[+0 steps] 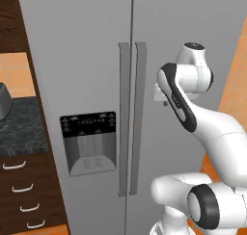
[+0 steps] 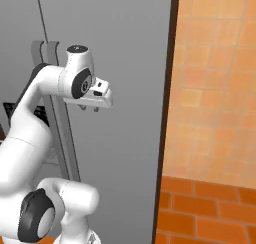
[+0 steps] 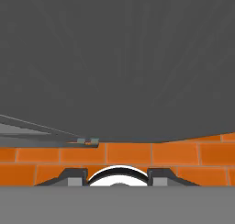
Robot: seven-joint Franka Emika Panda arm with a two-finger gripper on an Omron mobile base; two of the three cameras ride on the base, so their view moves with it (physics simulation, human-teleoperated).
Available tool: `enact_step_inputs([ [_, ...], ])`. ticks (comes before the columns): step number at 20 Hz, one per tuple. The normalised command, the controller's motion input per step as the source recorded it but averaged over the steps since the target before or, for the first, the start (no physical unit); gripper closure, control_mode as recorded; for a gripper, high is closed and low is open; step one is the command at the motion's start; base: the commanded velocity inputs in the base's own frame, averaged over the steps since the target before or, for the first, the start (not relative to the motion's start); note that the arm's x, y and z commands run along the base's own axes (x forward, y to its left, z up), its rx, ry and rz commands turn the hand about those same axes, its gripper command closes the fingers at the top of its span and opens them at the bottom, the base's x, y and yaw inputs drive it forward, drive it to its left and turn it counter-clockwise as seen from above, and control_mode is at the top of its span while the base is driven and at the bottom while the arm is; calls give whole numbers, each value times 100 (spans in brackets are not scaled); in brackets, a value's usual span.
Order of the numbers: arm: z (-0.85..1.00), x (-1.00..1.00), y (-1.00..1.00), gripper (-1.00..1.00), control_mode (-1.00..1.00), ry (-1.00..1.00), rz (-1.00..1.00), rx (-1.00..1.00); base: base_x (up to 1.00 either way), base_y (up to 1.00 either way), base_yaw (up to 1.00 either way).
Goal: Take the strawberry from the fridge and place it on top of the pancake, located on the dining counter.
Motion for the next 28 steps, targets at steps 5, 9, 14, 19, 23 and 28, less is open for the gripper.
enact_step_inputs([
  [5,0,0,0,-100,100,0,0,0,-67,18,1],
  [9,0,0,0,-100,100,0,0,0,-67,73,2],
  [14,0,0,0,-100,100,0,0,0,-3,42,0],
  [19,0,0,0,-100,100,0,0,0,0,6,0],
  [23,0,0,0,-100,100,0,0,0,0,0,0],
  [28,0,47,-22,-100,-100,-2,4,2,0,0,0],
])
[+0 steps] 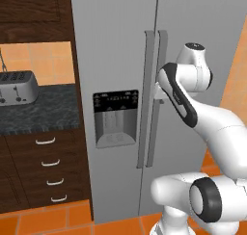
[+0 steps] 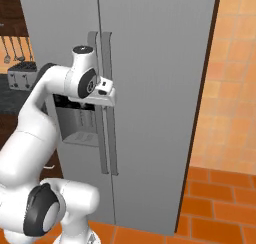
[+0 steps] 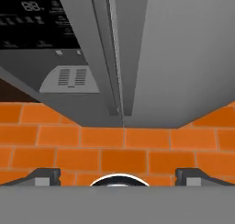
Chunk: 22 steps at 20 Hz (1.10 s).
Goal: Take the strawberry from the fridge and place it on top of the pancake, located on the dining counter.
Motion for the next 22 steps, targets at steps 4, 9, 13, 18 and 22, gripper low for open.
enact_step_inputs([
  [4,18,61,-26,-100,-100,-19,14,0,0,0,0],
  [9,-1,27,-1,-100,-100,-17,6,0,0,0,0],
  [13,-1,41,0,-100,-100,-6,0,0,0,0,0],
  [18,-4,37,0,-100,-100,-1,0,0,0,0,0],
  [22,-7,30,0,-100,-100,-2,0,0,0,0,0],
])
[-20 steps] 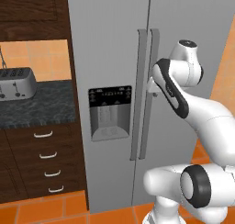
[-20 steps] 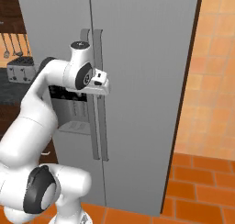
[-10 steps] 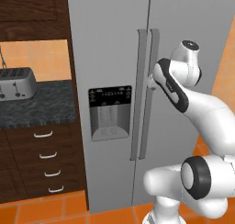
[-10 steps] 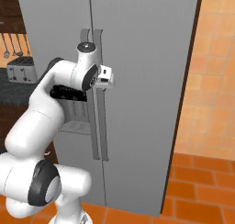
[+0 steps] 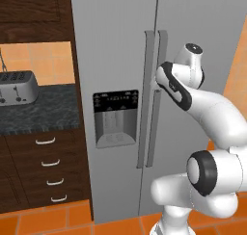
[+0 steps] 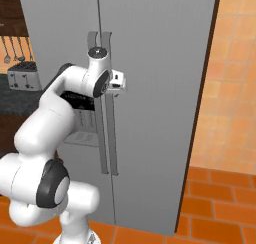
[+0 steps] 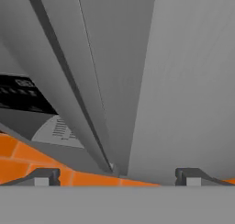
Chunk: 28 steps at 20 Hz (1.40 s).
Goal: Take the strawberry from the fridge and place it on top of the pancake, located on the dining counter.
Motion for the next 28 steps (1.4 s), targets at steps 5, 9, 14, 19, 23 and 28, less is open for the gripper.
enact_step_inputs([
  [5,-14,38,2,-100,-100,-10,-1,0,0,0,0],
  [9,-10,40,17,-100,-100,-6,-13,0,0,0,0],
  [14,-3,41,24,-100,-100,0,-20,0,0,0,0],
  [19,-3,43,-3,-100,-100,0,-9,0,0,0,0],
  [23,-17,22,-19,-100,-100,-12,0,0,0,0,0],
  [28,-40,3,-9,-100,-100,-44,2,0,0,0,0],
])
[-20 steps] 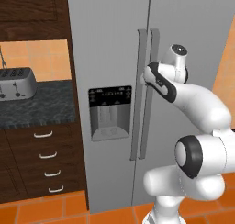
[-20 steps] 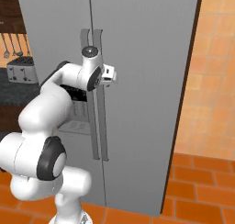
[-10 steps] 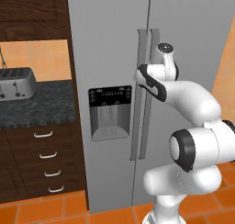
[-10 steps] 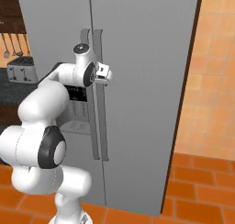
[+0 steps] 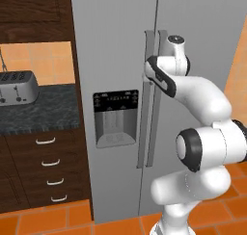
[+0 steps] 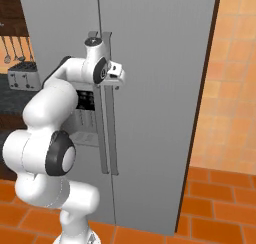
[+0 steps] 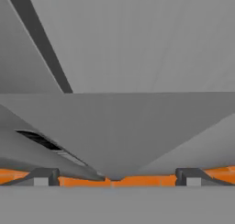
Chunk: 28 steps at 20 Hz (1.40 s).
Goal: Take the strawberry from the fridge and place it on top of the pancake, located on the dining counter.
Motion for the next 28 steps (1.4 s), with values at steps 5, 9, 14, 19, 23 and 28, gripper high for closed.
enact_step_inputs([
  [5,-39,16,1,-100,-100,-45,3,0,0,0,0],
  [9,-48,35,0,-100,-100,-41,2,0,0,0,0],
  [14,-47,45,0,-100,-100,-34,2,0,0,0,0],
  [19,-45,58,11,-100,-100,-24,0,0,0,0,0],
  [23,-52,71,16,-100,-100,-15,0,0,0,0,0],
  [28,-70,62,13,-100,-100,-24,0,0,0,0,0],
])
